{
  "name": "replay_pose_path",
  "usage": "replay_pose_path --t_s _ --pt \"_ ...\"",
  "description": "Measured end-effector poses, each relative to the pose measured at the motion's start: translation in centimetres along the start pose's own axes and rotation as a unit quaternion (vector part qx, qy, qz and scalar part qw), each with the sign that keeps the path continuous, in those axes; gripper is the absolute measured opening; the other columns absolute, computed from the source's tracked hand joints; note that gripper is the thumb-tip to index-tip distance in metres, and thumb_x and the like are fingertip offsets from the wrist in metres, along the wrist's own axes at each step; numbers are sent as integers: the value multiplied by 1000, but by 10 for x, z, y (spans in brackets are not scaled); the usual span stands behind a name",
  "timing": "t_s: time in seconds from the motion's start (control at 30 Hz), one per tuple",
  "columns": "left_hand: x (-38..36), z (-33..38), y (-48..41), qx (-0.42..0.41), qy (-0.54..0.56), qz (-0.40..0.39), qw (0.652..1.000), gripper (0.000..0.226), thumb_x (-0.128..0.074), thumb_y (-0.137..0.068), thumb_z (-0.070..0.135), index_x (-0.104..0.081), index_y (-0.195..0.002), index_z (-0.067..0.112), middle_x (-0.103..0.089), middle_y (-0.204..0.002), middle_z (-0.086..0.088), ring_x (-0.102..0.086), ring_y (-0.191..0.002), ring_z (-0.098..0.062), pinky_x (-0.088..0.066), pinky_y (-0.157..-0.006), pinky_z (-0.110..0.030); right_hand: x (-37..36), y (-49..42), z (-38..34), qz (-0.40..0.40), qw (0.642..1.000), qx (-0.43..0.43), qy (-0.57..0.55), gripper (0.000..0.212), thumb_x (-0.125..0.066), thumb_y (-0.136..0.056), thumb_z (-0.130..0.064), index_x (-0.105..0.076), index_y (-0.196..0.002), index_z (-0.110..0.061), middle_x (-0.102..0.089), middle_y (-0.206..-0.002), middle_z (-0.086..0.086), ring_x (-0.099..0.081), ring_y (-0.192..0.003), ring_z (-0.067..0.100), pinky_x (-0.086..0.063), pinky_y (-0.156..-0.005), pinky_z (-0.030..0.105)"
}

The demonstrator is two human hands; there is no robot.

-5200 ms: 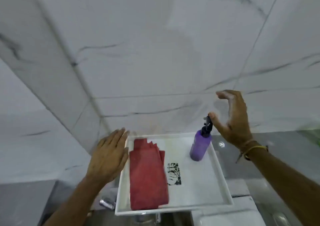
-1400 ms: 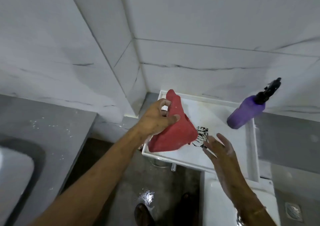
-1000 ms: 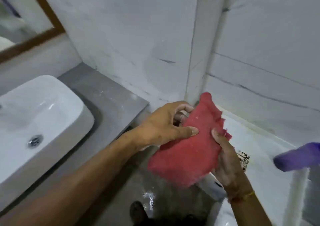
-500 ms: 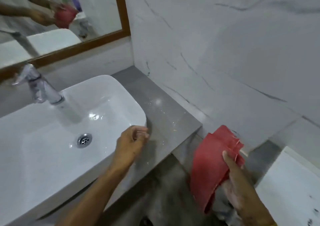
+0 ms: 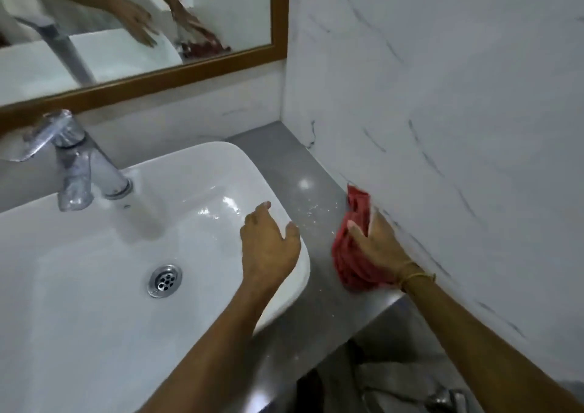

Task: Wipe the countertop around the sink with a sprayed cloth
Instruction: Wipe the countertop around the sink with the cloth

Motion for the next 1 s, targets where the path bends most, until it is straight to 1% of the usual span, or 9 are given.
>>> replay_pose_path --t_s 0.1,0.2,0.23,0.33,0.43,0.57,0.7,0.87,1.0 --pt "-28 -2 -20 41 -44 -34 998 83 -44 -93 49 2 -152 13 -4 -163 -13 -8 -149 -33 -17 -119 -47 -44 -33 37 -80 969 -16 233 82 -22 -91 -62 5 -149 -10 2 -158 25 0 -146 37 -6 -121 48" --pt "-47 -3 -36 58 -40 -20 997 83 -42 -95 45 10 -151 13 -1 -163 -14 -6 -150 -33 -18 -119 -46 -62 -46 49 -24 950 39 308 97 17 -74 -73 1 -149 -14 -5 -157 26 -7 -146 39 -8 -119 49" --pt "-51 -3 -37 60 -32 -6 998 80 -42 -96 40 9 -152 14 -5 -163 -13 -11 -149 -32 -20 -119 -46 -65 -51 49 -5 950 60 306 95 14 -77 -72 -5 -149 -14 -10 -157 26 -12 -145 39 -12 -118 50" --pt "-54 -4 -38 69 -26 40 997 73 -40 -97 34 5 -152 18 -18 -161 -9 -24 -146 -28 -29 -117 -45 -67 -76 45 9 952 100 289 80 -20 -87 -62 -14 -148 -11 -13 -157 23 -15 -145 36 -20 -117 49" --pt "-56 -5 -39 76 -34 55 995 73 -41 -97 29 5 -152 21 -26 -159 -7 -33 -142 -26 -35 -114 -43 -74 -108 33 3 950 127 286 81 -39 -86 -59 -17 -147 -9 -13 -157 24 -15 -145 36 -21 -117 49" --pt "-57 -6 -40 62 -50 72 994 70 -39 -97 32 4 -152 23 -28 -159 -3 -40 -139 -25 -39 -112 -41 -96 -135 6 -26 940 157 301 78 -34 -86 -62 -15 -148 -19 -13 -157 21 -13 -144 41 -21 -116 54" --pt "-61 -9 -40 45 -48 78 995 67 -37 -98 34 1 -152 24 -15 -162 4 -28 -145 -21 -24 -111 -29 -113 -129 -6 -49 934 197 293 71 -32 -86 -57 -14 -148 -28 -11 -160 13 -11 -144 41 -17 -115 56" --pt "-60 -7 -38 38 -43 71 996 67 -38 -99 33 0 -153 22 -17 -162 1 -28 -145 -23 -22 -111 -29 -116 -78 9 -46 927 235 289 67 -33 -92 -50 -5 -149 -29 -9 -160 10 -8 -146 39 -18 -116 58" --pt "-59 -9 -36 31 -36 60 997 66 -34 -99 32 2 -153 20 -14 -162 0 -24 -147 -22 -16 -108 -25 -110 -30 41 -33 920 235 312 74 -39 -88 -50 -3 -149 -29 -14 -160 8 -16 -144 38 -24 -113 60"
Point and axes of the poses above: each hand's wrist, its own y-axis away from the middle knuckle, its own x-axis out of the back of the hand, z = x × y, the point moved 3 cm from there along -y, towards the middle knuckle
